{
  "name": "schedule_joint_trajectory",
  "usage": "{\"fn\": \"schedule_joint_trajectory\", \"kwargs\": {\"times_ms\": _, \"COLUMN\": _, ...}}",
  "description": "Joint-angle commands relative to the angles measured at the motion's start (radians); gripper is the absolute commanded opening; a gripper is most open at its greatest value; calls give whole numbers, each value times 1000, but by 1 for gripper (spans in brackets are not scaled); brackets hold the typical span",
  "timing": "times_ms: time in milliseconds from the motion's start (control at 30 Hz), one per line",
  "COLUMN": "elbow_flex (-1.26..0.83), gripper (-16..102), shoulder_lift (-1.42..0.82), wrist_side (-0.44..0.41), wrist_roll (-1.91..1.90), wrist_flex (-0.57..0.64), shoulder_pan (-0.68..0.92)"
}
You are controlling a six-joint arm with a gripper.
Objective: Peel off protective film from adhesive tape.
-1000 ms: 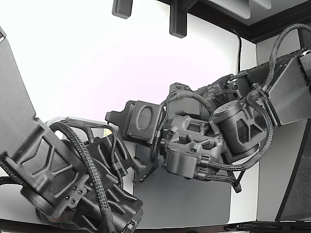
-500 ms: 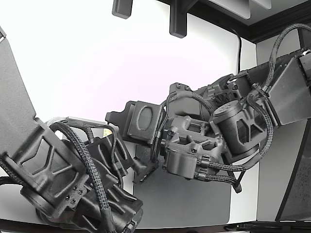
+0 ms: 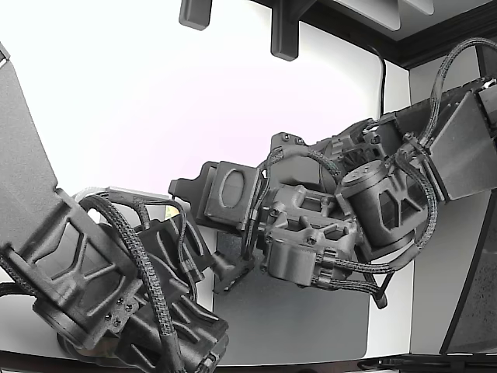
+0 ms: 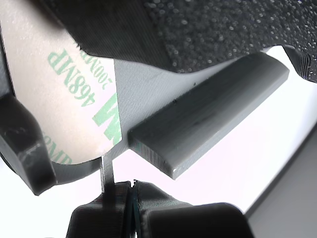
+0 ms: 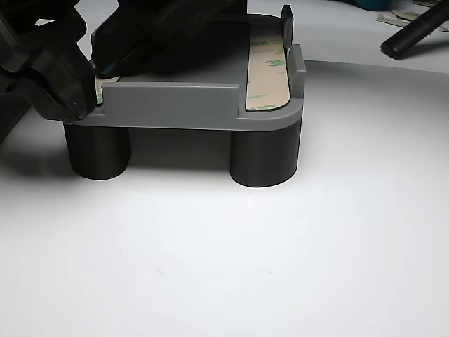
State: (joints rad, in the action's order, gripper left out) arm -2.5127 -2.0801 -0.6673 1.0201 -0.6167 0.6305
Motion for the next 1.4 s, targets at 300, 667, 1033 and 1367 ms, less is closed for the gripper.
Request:
{"fn": "schedule_joint_trajectory", "kwargs": {"times_ms": 300, "elbow_flex": 17, "gripper": -12, "shoulder_lift": -32, "wrist_side": 3, "wrist_roll": -8, "wrist_flex": 2, "shoulder_pan": -2}}
{"fn": "schedule_joint_trajectory", "kwargs": {"times_ms": 667, "elbow_flex": 5, "gripper": -12, "shoulder_lift": -40, "wrist_side": 5, "wrist_roll": -14, "wrist_flex": 2, "shoulder_pan": -2}}
{"fn": "schedule_joint_trajectory", "kwargs": {"times_ms": 1033, "elbow_flex": 11, "gripper": -12, "shoulder_lift": -37, "wrist_side": 5, "wrist_roll": -15, "wrist_flex": 0, "shoulder_pan": 2}}
{"fn": "schedule_joint_trajectory", "kwargs": {"times_ms": 1367, "elbow_flex": 9, "gripper": -12, "shoulder_lift": -40, "wrist_side": 6, "wrist_roll": -21, "wrist_flex": -3, "shoulder_pan": 2}}
